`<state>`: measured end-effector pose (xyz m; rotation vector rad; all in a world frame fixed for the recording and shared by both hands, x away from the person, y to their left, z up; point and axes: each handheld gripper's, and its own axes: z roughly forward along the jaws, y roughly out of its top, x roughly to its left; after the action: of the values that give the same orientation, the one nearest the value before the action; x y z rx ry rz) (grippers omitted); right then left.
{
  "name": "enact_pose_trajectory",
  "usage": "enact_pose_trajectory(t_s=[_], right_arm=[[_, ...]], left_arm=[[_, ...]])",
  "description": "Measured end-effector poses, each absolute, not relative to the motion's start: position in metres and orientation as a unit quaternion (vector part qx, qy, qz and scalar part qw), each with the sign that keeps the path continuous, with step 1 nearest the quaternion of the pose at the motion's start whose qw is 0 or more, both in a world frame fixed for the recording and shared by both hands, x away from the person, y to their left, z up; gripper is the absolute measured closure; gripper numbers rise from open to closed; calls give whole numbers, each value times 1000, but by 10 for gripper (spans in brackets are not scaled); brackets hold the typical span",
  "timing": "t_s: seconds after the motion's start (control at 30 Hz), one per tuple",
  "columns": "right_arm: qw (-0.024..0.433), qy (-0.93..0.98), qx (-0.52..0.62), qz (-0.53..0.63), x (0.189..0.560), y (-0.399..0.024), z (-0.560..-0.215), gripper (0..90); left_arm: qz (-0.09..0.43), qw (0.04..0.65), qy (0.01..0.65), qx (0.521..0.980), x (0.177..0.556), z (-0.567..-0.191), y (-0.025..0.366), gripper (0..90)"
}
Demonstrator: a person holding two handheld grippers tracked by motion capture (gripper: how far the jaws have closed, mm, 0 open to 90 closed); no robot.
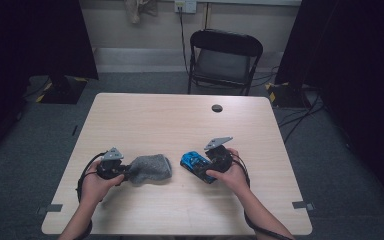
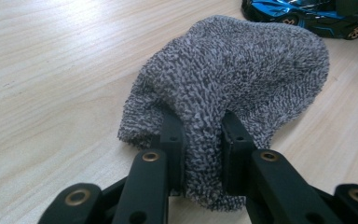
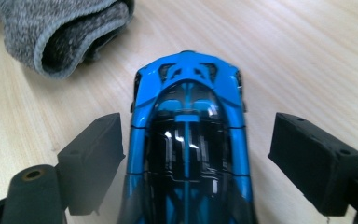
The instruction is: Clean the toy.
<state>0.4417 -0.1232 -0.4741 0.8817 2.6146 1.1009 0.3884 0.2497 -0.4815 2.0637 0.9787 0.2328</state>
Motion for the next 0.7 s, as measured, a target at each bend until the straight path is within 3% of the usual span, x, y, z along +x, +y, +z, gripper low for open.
enact_pose_trajectory(t_s=[0.27,0.47,0.53,0.7], right_arm=[[83,890,287,345,444,-115,-485,167],[81,894,285,337,444,-112,-488,222],[82,890,289,342,444,-113,-488,237],[78,891,290,339,444,-114,-488,246]], left_arm=[[92,412,382,822,388,-483,249,740],[92,414,374,825,387,-484,248,705],[90,417,373,824,387,-484,247,634],[110,421,368,822,387,-480,248,334]])
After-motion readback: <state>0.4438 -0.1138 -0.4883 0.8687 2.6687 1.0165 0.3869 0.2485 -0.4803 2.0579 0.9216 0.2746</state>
